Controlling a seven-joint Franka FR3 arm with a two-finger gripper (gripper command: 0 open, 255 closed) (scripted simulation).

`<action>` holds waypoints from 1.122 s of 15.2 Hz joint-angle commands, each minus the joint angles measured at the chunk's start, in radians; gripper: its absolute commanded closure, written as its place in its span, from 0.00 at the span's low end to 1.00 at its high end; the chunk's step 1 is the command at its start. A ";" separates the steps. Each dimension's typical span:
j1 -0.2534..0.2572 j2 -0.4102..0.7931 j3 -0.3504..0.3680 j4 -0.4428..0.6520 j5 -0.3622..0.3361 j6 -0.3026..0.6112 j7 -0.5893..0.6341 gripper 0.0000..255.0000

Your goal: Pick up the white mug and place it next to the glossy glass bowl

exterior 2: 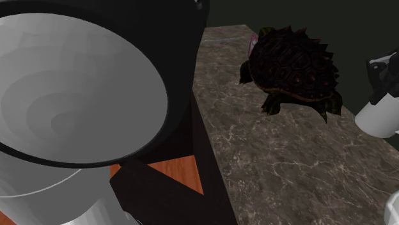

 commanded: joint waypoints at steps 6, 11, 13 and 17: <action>-0.002 0.001 -0.001 -0.094 0.002 0.095 -0.018 1.00; 0.003 -0.004 0.001 -0.168 0.001 0.164 -0.020 1.00; 0.004 -0.004 0.001 -0.195 0.002 0.191 -0.022 1.00; 0.006 -0.002 0.003 -0.245 0.005 0.243 -0.026 1.00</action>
